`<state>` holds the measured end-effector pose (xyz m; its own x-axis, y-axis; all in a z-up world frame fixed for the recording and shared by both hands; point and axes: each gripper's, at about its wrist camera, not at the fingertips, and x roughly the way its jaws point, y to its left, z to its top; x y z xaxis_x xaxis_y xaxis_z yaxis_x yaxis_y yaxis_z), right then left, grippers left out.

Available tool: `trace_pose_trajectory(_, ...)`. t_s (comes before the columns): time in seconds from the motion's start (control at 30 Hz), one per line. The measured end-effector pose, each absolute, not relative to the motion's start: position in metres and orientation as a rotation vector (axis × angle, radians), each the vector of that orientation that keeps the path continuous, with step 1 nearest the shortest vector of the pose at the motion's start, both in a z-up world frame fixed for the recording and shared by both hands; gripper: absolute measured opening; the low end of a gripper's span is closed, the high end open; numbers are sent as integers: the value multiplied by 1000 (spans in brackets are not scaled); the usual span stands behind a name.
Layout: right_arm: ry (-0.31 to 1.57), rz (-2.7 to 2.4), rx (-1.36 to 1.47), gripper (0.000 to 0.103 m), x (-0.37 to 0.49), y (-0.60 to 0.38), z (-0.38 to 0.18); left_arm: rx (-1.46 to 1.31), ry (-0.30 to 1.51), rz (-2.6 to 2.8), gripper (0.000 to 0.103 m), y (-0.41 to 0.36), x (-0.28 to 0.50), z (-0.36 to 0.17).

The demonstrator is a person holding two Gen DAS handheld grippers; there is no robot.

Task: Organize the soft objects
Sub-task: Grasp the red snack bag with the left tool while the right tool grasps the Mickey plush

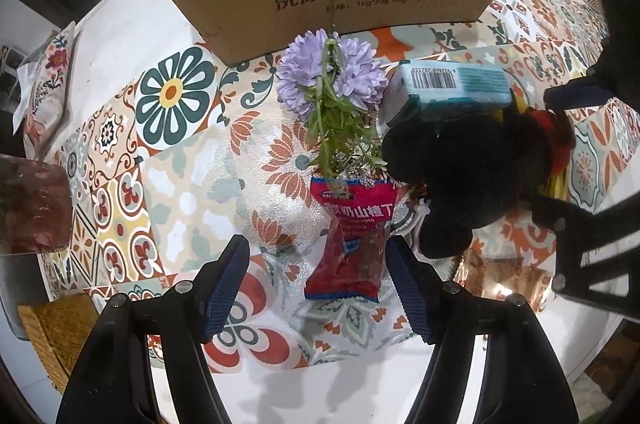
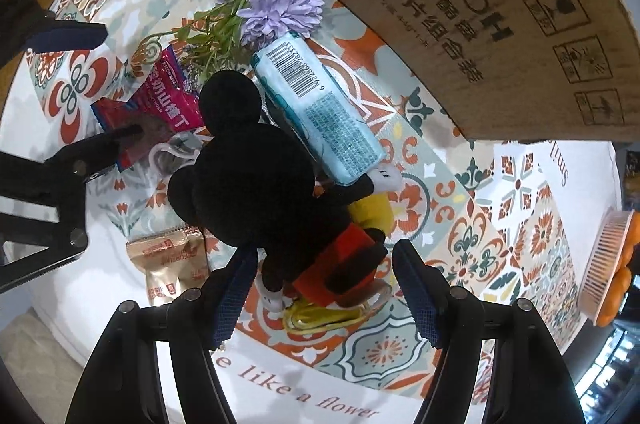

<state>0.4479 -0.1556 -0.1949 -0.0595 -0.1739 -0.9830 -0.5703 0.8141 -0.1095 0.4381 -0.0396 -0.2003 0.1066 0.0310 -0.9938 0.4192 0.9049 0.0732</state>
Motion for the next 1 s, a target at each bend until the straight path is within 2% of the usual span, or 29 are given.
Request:
trace_pose_trajectory(0.47, 1588, 335, -556, 70, 439, -156, -224, 270, 1485, -265, 65, -43, 455, -221)
trace_pose_trajectory(0.57, 1556, 333, -537, 68, 439, -156, -221, 221, 1503, -256, 59, -43, 454, -226)
trace_pose_trajectory(0.67, 1523, 320, -525, 59, 436, -155, -217, 178, 1513, -249, 52, -41, 453, -234)
trace_pose_trajectory(0.8, 1487, 308, -488, 54, 429, -158, -214, 132, 1531, -265, 34, -40, 445, -237)
trace_pose_trajectory(1.0, 1440, 282, -391, 52, 408, -167, -203, 135, 1519, -266, 32, -37, 421, -236)
